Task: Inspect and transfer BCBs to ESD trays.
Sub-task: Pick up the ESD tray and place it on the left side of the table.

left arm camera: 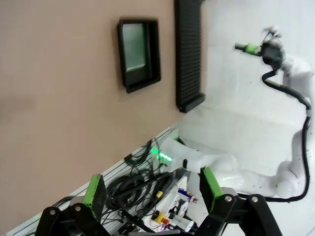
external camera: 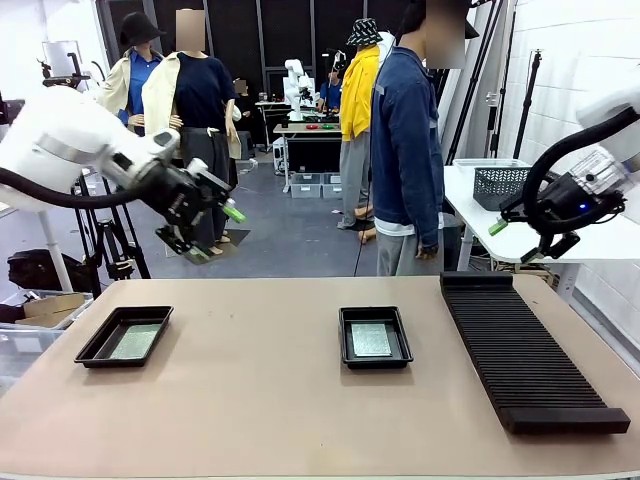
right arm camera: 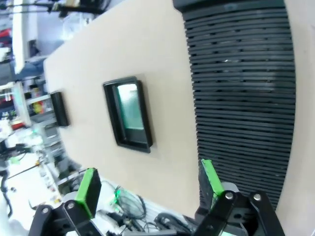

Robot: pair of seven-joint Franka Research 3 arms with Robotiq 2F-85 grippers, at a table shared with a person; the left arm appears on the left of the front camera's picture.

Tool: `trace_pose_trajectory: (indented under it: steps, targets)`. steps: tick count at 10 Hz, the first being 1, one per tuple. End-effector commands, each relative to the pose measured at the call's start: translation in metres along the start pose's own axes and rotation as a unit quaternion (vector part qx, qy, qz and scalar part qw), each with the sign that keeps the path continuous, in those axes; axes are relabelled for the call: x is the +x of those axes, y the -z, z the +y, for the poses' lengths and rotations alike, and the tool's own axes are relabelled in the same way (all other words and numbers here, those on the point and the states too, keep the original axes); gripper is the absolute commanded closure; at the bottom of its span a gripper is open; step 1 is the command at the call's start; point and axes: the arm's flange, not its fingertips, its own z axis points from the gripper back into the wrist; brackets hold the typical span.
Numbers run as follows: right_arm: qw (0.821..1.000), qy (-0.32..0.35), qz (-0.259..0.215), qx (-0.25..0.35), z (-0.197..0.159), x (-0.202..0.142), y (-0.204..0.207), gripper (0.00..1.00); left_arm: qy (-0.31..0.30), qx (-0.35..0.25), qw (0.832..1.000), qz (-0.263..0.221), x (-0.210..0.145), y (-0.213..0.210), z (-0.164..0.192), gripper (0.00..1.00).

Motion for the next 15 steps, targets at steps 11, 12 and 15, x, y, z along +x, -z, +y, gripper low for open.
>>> trace_pose_trajectory:
  steps: [11, 12, 15]
  targets:
    - [0.955, -0.009, 0.064, 0.29, -0.098, 0.005, -0.007, 0.0, -0.005, 0.236, 0.97, 0.059, 0.004, 0.196, -0.094, 0.0]
    - [0.955, -0.009, 0.068, 0.288, -0.101, 0.005, -0.006, 0.0, -0.012, 0.247, 0.967, 0.054, 0.002, 0.211, -0.095, 0.0]
    - [0.959, 0.002, 0.035, 0.28, -0.107, 0.005, -0.001, 0.0, -0.028, 0.278, 0.959, 0.034, 0.006, 0.251, -0.09, 0.0]
